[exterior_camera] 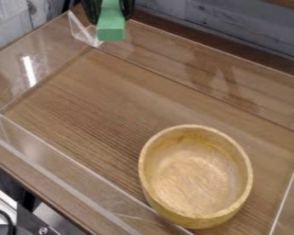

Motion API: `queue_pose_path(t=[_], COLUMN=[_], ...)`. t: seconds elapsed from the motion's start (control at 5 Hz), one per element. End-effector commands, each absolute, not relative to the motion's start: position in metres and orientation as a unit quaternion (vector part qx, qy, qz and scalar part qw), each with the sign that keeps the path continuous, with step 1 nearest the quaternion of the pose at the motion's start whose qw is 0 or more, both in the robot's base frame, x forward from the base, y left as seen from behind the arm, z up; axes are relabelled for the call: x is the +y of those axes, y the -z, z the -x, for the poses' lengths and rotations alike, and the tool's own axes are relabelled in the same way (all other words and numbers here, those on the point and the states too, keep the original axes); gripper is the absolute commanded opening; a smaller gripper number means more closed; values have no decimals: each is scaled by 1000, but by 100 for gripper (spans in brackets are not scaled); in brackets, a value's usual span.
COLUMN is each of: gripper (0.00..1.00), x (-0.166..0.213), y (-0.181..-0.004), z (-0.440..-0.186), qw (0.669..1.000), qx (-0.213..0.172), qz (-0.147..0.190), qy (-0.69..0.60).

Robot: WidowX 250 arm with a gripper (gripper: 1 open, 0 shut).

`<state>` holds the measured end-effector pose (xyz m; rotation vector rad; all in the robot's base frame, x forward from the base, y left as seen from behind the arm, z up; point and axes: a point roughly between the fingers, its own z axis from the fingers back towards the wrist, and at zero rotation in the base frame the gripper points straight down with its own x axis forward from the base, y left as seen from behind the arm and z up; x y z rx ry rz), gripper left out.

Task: Put the green block in the brown bowl

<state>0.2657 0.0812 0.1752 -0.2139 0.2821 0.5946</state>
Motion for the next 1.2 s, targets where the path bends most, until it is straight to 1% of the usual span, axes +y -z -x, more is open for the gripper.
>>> queue_pose_path(t=[0.0, 0.6, 1.0], gripper=[0, 0, 0], x=[100, 139, 152], y=[-182, -154, -139], z=[-282, -320, -338], qw=[952, 968, 976], qx=[89, 51, 29], qz=[102, 108, 117], qy=[-274, -222, -180])
